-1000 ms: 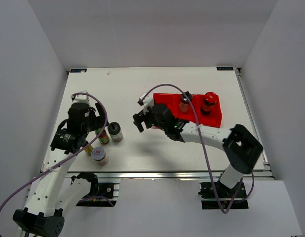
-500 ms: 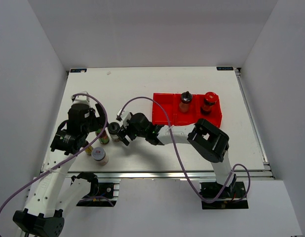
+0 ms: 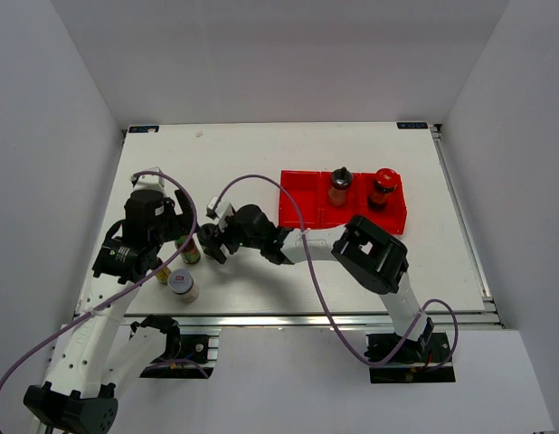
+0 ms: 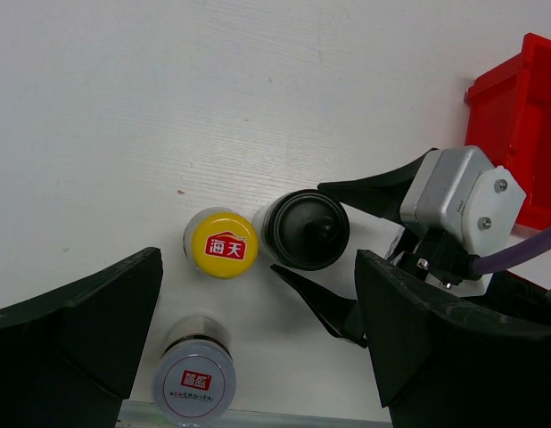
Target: Organize the condiment bottles
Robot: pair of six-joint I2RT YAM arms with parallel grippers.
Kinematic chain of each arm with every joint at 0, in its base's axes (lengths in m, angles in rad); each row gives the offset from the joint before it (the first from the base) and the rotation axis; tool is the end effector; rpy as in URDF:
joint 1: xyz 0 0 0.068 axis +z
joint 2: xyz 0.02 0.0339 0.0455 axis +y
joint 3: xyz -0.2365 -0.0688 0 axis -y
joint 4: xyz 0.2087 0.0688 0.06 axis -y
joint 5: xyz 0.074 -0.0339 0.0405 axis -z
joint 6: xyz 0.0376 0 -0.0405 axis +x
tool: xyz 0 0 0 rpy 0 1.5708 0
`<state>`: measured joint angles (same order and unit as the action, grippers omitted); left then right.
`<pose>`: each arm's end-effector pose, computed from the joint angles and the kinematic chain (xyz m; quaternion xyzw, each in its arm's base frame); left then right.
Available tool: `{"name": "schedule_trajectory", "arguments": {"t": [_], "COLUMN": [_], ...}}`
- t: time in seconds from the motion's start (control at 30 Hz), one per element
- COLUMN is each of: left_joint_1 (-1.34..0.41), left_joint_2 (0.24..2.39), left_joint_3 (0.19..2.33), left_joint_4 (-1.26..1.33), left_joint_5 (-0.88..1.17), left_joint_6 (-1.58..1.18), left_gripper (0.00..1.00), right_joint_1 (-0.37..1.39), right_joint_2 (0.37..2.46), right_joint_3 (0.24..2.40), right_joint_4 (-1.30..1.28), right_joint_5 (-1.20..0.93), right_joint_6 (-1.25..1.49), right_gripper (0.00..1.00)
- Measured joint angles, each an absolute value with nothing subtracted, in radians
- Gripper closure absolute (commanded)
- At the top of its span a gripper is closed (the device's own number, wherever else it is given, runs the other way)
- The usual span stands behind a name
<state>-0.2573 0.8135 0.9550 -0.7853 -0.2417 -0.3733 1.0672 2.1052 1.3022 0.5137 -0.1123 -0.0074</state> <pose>0.1416 -0.0280 0.3079 -0.1053 0.8834 -0.0351 0.4554 0.2064 0.3833 0.1768 -0.4385 0.6704 0.3405 0.4923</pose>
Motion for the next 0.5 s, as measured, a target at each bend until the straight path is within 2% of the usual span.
{"name": "schedule_trajectory", "arguments": {"t": [0.33,0.43,0.5], "left_joint_1": [-0.257,-0.257,-0.257], "left_joint_2": [0.814,0.815,0.815], "left_joint_3": [0.955,0.955,0.955], "left_joint_4": [-0.785,-0.785,-0.785], "left_joint_5": [-0.242,-0.242,-0.242], "left_joint_6": [-0.367,-0.366,-0.366], "left_gripper": [0.02,0.02,0.02], "right_joint_1": [1.069,1.069,1.069], "right_joint_2": [2.129,2.138,2.144], "right_joint_3": [1.302,1.302,1.302], "right_joint_4": [0.648,0.675,0.685], "right_joint_5": [-0.079,-0.076,-0.072], "right_joint_6": [0.031,0.038,0.043], "right_gripper": [0.11,0.14,0.20]}}
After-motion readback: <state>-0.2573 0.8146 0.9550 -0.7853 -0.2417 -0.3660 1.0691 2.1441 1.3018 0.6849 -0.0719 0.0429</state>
